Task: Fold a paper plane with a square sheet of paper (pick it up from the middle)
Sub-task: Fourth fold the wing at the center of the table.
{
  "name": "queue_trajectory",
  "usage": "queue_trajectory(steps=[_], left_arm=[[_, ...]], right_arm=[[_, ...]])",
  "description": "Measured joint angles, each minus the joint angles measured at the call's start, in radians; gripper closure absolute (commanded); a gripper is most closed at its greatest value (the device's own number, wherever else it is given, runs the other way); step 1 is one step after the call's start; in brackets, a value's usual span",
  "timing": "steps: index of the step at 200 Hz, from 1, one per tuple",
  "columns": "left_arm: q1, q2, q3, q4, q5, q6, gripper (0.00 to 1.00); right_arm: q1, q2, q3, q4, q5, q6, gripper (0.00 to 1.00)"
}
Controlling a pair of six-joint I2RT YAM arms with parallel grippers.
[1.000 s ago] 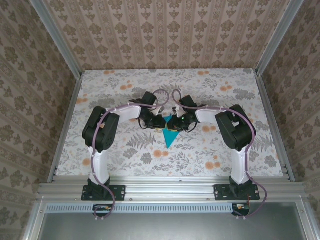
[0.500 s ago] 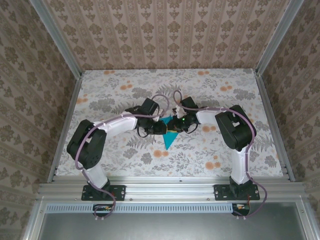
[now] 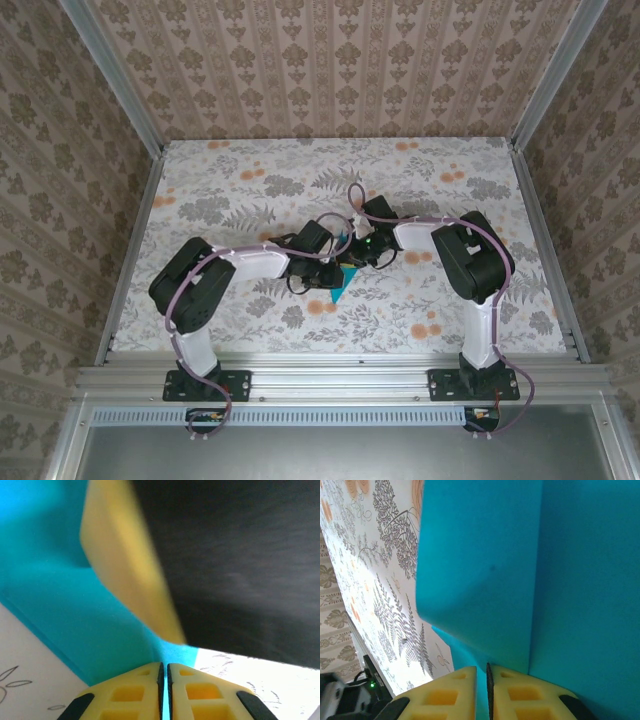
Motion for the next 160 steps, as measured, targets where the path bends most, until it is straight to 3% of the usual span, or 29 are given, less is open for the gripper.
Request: queue_trajectory(steps=[160], left_arm=[[-0.012,-0.056,-0.093,0.078,-0.050,0.013,0.99]], right_arm=[[0.000,-0.014,0.053,-0.008,0.076,0.055,0.82]])
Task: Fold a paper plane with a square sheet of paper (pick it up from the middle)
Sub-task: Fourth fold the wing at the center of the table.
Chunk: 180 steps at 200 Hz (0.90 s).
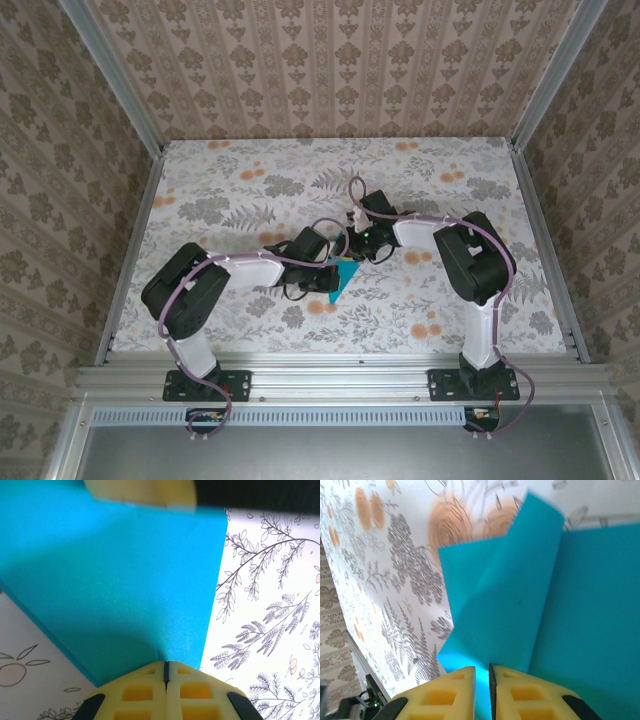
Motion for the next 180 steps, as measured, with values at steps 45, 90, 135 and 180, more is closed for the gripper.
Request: queue_trajectory(steps=[45,90,135,180], left_arm=[[0.000,-0.008,-0.010,-0.001,-0.001,0.013,1.00],[0.000,-0.022,-0.026,0.000,-0.004,0.021,1.00],[0.000,-0.034,-0.041,0.007,-0.014,0.030,1.00],[0.000,-0.042,-0.056,0.024,-0.018,0.034,1.00]], right_arm=[[-0.002,0.033,0.077,-0.033,0.068,-0.014,0.82],[-0.003,0.083,0.122,-0.080,0.095,-0.047,0.82],[-0.008,0.100,0.152,-0.120,0.093,-0.070,0.82],[-0.023,0.119,0.179,-0.145,0.063,-0.085,0.82]])
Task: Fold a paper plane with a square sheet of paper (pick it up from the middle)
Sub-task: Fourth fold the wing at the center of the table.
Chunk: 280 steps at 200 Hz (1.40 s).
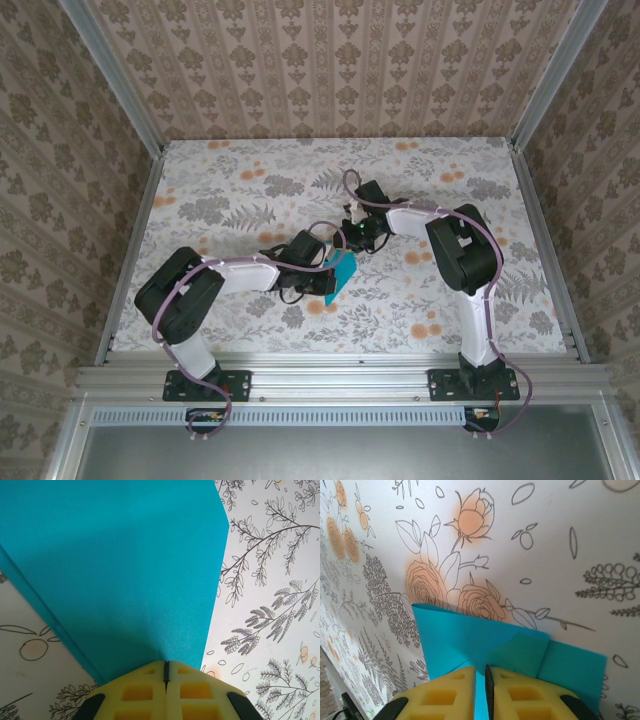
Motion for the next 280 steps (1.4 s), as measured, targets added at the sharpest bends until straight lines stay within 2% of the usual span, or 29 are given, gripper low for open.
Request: queue_trajectory(steps=[135,211,244,280], left_arm=[[0.000,-0.011,-0.024,0.032,0.002,0.021,1.00],[0.001,-0.016,-0.021,-0.001,0.025,0.026,1.00],[0.001,-0.016,-0.008,-0.034,0.031,0.029,0.97],[0.000,-0.016,0.014,-0.084,0.035,0.035,0.91]], right_arm=[[-0.063,0.061,0.112,-0.058,0.011,-0.037,0.82],[-0.106,0.067,0.148,-0.058,0.089,-0.075,0.82],[-0.108,0.019,0.111,-0.059,0.095,-0.079,0.80],[-0.109,-0.121,-0.009,-0.048,0.070,-0.076,0.76]])
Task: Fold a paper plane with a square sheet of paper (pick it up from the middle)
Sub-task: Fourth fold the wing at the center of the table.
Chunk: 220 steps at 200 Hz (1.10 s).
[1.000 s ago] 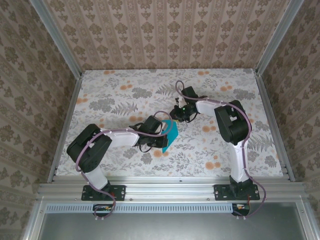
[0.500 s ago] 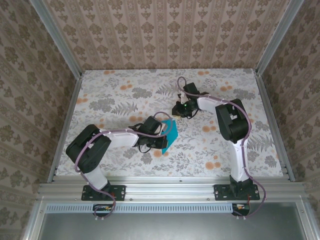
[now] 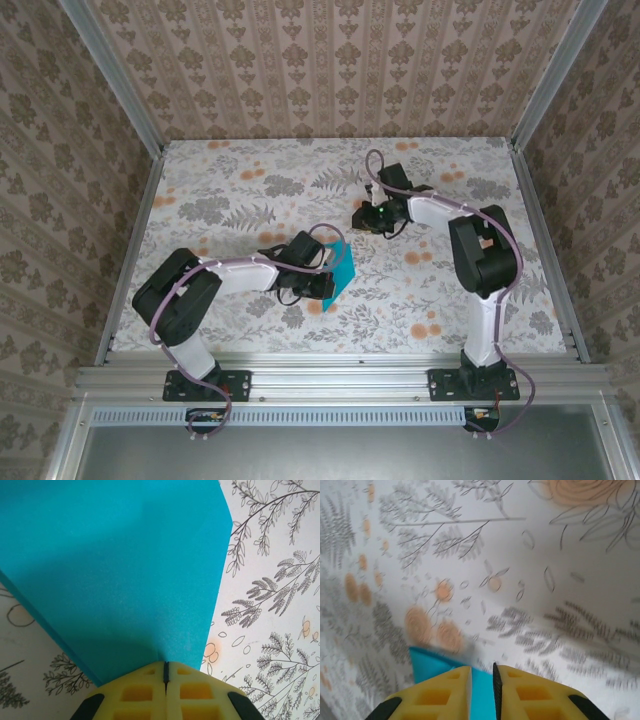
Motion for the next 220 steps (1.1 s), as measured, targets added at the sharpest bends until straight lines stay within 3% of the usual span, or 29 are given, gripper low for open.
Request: queue_trajectory(steps=[81,220], left_arm=[[0.012,-0.001,0.081,-0.126,0.005,0.017,0.78],[0.099,-0.050,0.082,-0.161,-0.001,0.051,0.70]], right_arm=[[0.011,-0.208,-0.284,0.095,-0.119,0.045,0.68],[0.125,-0.140,-0.332,0.201,-0.171,0.135,0.60]])
